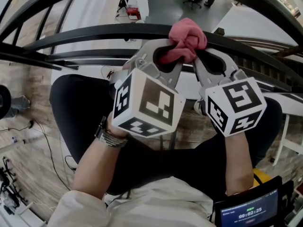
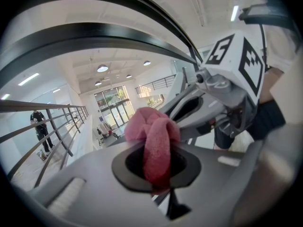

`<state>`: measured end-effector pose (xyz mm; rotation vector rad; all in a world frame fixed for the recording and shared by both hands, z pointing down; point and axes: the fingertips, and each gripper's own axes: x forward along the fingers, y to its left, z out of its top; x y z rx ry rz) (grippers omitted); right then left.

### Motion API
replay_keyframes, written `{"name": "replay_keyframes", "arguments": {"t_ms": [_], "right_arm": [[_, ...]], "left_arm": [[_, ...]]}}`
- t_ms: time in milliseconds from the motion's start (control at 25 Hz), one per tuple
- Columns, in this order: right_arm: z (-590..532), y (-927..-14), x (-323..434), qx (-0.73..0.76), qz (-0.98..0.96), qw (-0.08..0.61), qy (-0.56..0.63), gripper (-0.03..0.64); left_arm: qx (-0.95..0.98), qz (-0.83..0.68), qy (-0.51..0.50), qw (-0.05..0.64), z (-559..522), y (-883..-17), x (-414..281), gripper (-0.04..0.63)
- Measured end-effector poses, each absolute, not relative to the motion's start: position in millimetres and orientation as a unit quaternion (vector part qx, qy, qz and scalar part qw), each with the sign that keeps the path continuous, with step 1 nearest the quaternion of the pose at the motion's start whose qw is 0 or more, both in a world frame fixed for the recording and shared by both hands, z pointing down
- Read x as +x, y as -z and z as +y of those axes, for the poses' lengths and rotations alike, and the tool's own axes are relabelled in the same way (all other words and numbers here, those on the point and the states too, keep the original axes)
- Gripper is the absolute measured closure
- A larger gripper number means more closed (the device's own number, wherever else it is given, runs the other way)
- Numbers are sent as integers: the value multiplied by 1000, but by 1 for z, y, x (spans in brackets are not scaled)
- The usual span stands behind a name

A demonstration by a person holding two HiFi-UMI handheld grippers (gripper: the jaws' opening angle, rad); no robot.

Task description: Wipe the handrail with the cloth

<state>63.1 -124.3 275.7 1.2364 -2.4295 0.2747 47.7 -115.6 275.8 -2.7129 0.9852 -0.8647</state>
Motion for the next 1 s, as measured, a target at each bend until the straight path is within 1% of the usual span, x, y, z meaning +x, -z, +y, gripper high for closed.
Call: {"name": "replay_keyframes", "arguments": {"t_ms": [880,1000], "right_arm": [[-121,-277,75,441,-869,201,-101,615],[-117,-278,64,438,-871,199,-99,615]], "left_arm": [[-894,330,297,54,-113,-278,59,565],[-895,333,290,56,-109,-279,49,565]]}}
